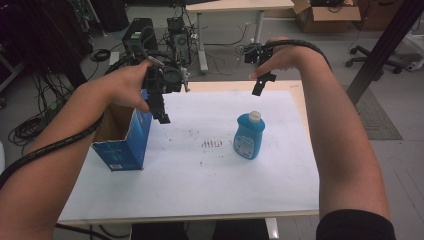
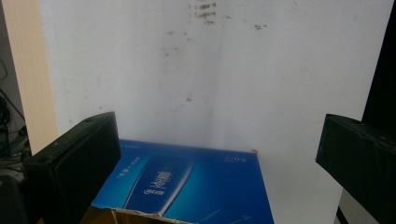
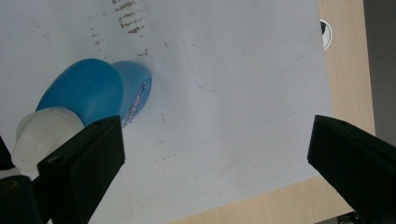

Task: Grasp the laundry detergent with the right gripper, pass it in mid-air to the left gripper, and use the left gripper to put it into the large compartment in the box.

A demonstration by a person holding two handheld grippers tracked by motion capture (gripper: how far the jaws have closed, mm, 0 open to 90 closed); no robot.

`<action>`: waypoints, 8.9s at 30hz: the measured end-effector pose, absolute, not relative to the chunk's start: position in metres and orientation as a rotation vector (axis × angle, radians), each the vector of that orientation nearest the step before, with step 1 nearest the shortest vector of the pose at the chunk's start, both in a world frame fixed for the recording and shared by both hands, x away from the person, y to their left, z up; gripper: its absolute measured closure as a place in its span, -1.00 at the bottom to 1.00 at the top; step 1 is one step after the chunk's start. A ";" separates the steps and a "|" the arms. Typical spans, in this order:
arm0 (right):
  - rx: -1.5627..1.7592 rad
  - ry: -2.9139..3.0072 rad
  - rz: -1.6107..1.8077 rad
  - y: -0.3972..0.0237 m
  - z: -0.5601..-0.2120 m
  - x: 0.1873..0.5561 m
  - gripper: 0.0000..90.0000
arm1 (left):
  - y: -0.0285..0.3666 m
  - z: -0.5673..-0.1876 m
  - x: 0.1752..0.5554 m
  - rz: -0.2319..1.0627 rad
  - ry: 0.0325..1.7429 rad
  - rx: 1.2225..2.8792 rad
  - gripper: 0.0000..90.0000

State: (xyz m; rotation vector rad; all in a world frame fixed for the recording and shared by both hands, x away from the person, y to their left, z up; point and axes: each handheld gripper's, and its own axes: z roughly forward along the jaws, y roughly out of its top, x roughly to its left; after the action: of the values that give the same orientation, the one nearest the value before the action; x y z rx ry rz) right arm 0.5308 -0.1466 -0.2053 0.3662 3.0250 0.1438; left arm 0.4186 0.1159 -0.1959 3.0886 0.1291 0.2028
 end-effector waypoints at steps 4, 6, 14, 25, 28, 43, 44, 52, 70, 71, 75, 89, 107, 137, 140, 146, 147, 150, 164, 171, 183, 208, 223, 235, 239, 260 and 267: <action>0.375 3.020 0.146 -0.148 -0.205 0.531 -0.91 | 0.118 -0.198 0.419 0.201 0.138 3.086 -1.00; 0.372 3.015 0.142 -0.148 -0.205 0.532 -0.91 | 0.119 -0.199 0.419 0.192 0.137 3.089 -1.00; 0.378 3.003 0.147 -0.148 -0.204 0.528 -0.91 | 0.121 -0.198 0.416 0.201 0.129 3.077 -1.00; 0.402 2.978 0.170 -0.167 -0.203 0.514 -0.91 | 0.121 -0.192 0.413 0.196 0.116 3.054 -1.00; 0.403 2.973 0.193 -0.174 -0.203 0.508 -0.91 | 0.120 -0.191 0.411 0.200 0.111 3.055 -1.00; 0.429 2.937 0.306 -0.215 -0.214 0.471 -0.91 | 0.117 -0.196 0.410 0.215 0.072 3.054 -1.00; 0.437 2.938 0.317 -0.217 -0.215 0.469 -0.91 | 0.117 -0.196 0.410 0.217 0.070 3.054 -1.00; 0.440 2.949 0.331 -0.223 -0.227 0.456 -0.91 | 0.114 -0.196 0.406 0.219 0.051 3.064 -1.00; 0.470 2.961 0.498 -0.240 -0.275 0.421 -0.91 | 0.114 -0.207 0.405 0.210 0.053 3.089 -1.00; 0.476 2.963 0.510 -0.241 -0.279 0.419 -0.91 | 0.114 -0.207 0.405 0.210 0.049 3.090 -1.00; 0.501 2.966 0.530 -0.240 -0.294 0.413 -0.91 | 0.113 -0.208 0.405 0.220 0.047 3.098 -1.00; 0.564 2.946 0.695 -0.241 -0.332 0.400 -0.92 | 0.108 -0.211 0.405 0.205 0.042 3.101 -1.00; 0.602 2.875 0.884 -0.232 -0.366 0.398 -0.92 | 0.108 -0.218 0.405 0.184 0.037 3.122 -1.00; 0.672 2.695 1.104 -0.222 -0.386 0.396 -0.93 | 0.109 -0.226 0.407 0.165 0.036 3.100 -1.00; 0.682 2.664 1.141 -0.221 -0.388 0.395 -0.93 | 0.109 -0.227 0.407 0.161 0.042 3.097 -1.00; 0.709 2.635 1.160 -0.218 -0.392 0.395 -0.93 | 0.110 -0.230 0.409 0.152 0.047 3.096 -1.00; 0.709 2.625 1.173 -0.218 -0.393 0.395 -0.93 | 0.110 -0.231 0.409 0.151 0.046 3.095 -1.00; 0.726 2.599 1.194 -0.218 -0.395 0.394 -0.94 | 0.110 -0.231 0.409 0.150 0.044 3.094 -1.00; 0.762 2.502 1.279 -0.212 -0.401 0.390 -0.95 | 0.109 -0.232 0.408 0.151 0.034 3.097 -1.00; 0.792 2.461 1.292 -0.209 -0.405 0.389 -0.95 | 0.110 -0.233 0.408 0.144 0.036 3.096 -1.00; 0.824 2.381 1.319 -0.204 -0.410 0.389 -0.94 | 0.113 -0.235 0.408 0.129 0.044 3.091 -1.00; 0.834 2.294 1.356 -0.200 -0.416 0.385 -0.66 | 0.116 -0.234 0.404 0.134 0.048 3.092 -1.00; 0.834 2.258 1.381 -0.198 -0.419 0.384 -0.45 | 0.117 -0.234 0.403 0.132 0.050 3.090 -1.00; 0.807 2.233 1.395 -0.198 -0.420 0.383 -0.03 | 0.119 -0.234 0.404 0.133 0.063 3.089 -1.00; 0.820 2.210 1.425 -0.199 -0.423 0.383 0.00 | 0.119 -0.234 0.405 0.136 0.063 3.092 -1.00; 0.659 2.246 1.473 -0.197 -0.381 0.375 0.02 | 0.111 -0.221 0.405 0.159 0.044 3.068 -1.00; 0.557 2.303 1.452 -0.195 -0.362 0.372 0.02 | 0.106 -0.211 0.403 0.173 0.027 3.051 -1.00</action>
State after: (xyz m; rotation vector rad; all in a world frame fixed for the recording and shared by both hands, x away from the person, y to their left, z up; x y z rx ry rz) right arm 0.3721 -0.1949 -0.3619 0.5567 2.3035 1.4523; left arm 0.4032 0.1056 -0.2114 3.0505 0.0274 0.1729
